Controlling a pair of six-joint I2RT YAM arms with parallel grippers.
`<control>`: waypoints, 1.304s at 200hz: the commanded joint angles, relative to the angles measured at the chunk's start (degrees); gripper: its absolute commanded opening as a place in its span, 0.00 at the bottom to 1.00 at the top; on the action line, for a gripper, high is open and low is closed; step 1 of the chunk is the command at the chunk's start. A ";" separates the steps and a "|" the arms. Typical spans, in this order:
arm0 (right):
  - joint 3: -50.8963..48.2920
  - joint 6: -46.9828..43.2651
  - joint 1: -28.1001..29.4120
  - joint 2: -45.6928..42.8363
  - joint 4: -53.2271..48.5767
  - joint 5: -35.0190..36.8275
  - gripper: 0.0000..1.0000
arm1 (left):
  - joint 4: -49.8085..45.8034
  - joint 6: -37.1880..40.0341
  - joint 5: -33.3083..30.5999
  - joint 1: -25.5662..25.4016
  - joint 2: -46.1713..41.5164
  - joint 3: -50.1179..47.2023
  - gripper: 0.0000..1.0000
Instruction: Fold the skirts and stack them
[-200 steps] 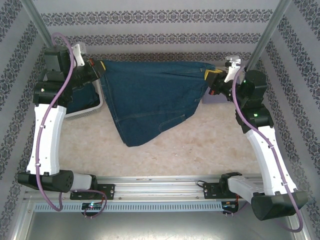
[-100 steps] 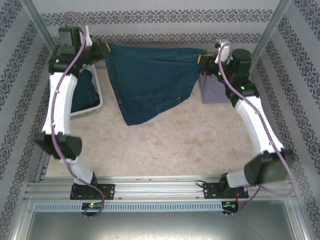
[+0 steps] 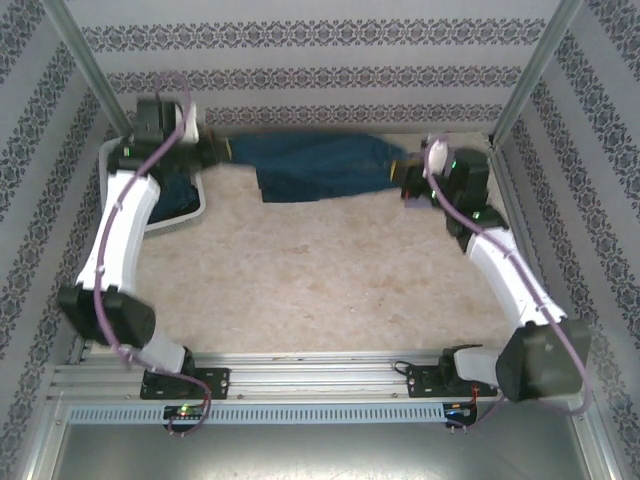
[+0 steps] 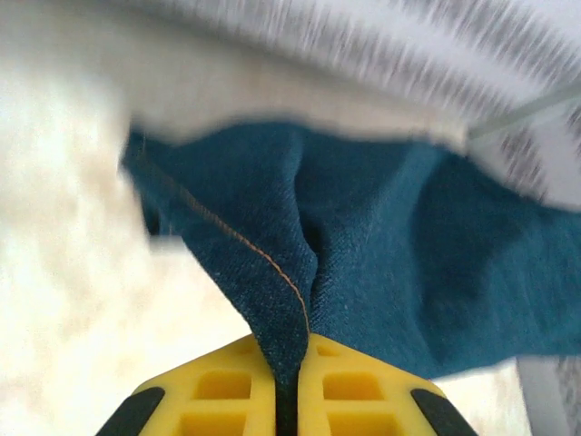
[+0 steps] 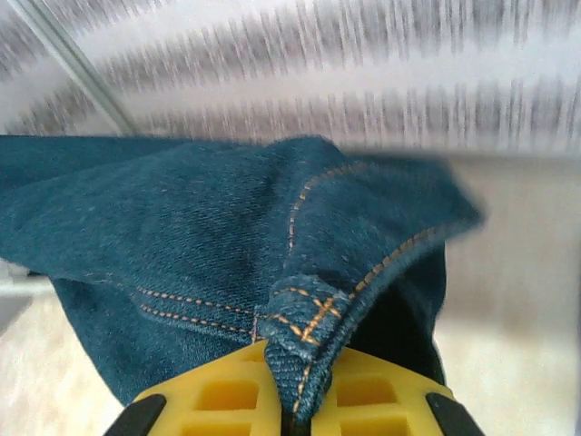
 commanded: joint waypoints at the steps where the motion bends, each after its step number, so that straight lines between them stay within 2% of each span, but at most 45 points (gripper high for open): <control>1: -13.89 5.40 0.32 -3.38 -1.89 -1.49 0.17 | 10.89 -10.30 1.72 -0.15 -7.38 -25.76 0.13; 15: -19.84 8.48 1.38 -4.89 -2.95 -1.68 0.18 | 17.63 -16.49 7.27 -0.28 -8.35 -38.81 0.08; 34: -23.80 11.24 3.08 -4.47 -5.96 -0.47 0.16 | 21.53 -19.35 8.41 -1.54 -6.94 -47.29 0.04; 42: -24.42 12.13 3.85 -3.95 -6.64 -0.03 0.16 | 20.15 -18.35 7.01 -2.16 -6.45 -47.83 0.04; 54: -24.38 12.17 4.99 -2.76 -8.56 0.86 0.19 | 17.41 -16.36 5.83 -2.50 -5.57 -47.26 0.10; 74: -23.51 11.47 5.56 0.23 -11.07 2.30 0.34 | 13.61 -13.57 3.98 -2.50 -4.49 -45.62 0.13; 92: -22.75 11.91 5.59 2.43 -10.00 1.06 0.41 | 11.83 -11.91 3.01 -2.50 -3.76 -44.66 0.14; 129: -20.67 12.42 5.58 3.55 -6.99 -1.80 0.61 | 9.71 -9.67 1.28 -2.50 -3.27 -43.50 0.27; 138: -20.35 11.98 5.52 3.32 -7.06 -1.64 0.66 | 9.76 -9.31 1.46 -2.50 -3.03 -43.17 0.36; 155: -20.46 11.73 5.25 2.33 -6.68 -1.20 0.74 | 9.84 -8.80 1.87 -2.50 -2.09 -42.70 0.68; 162: -20.87 12.01 5.00 1.52 -6.16 -1.27 0.76 | 9.89 -8.56 1.75 -2.50 -1.78 -42.64 0.78; 184: -22.69 13.57 4.20 -1.22 -3.68 -2.28 0.79 | 9.33 -7.94 -0.36 -2.50 -1.47 -42.77 1.00; 203: -23.60 14.78 3.90 -2.79 -2.39 -1.80 0.79 | 11.89 -8.17 2.60 -2.50 -1.96 -43.40 0.99; 215: -23.36 14.89 3.89 -2.84 -2.24 -1.71 0.74 | 14.15 -8.84 5.47 -2.91 -1.67 -43.83 0.92; 219: -23.25 15.12 3.91 -2.78 -2.09 -1.58 0.69 | 14.55 -8.94 5.86 -3.17 -1.50 -43.77 0.87; 223: -22.99 15.34 3.85 -2.61 -1.84 -1.47 0.55 | 14.68 -8.87 5.94 -3.47 -1.23 -43.62 0.82; 228: -22.77 15.56 3.89 -2.33 -1.58 -1.66 0.45 | 14.40 -8.71 5.67 -3.78 -0.93 -43.37 0.76; 238: -22.24 15.58 3.91 -1.59 -1.29 -2.17 0.38 | 13.21 -8.26 4.76 -4.16 -0.12 -42.68 0.70; 249: -21.69 15.50 4.11 -0.45 -1.28 -2.78 0.39 | 12.23 -7.99 4.08 -4.17 0.41 -42.45 0.70; 261: -21.56 15.02 4.42 0.37 -2.30 -1.75 0.48 | 11.09 -7.77 2.88 -4.17 0.37 -42.80 0.73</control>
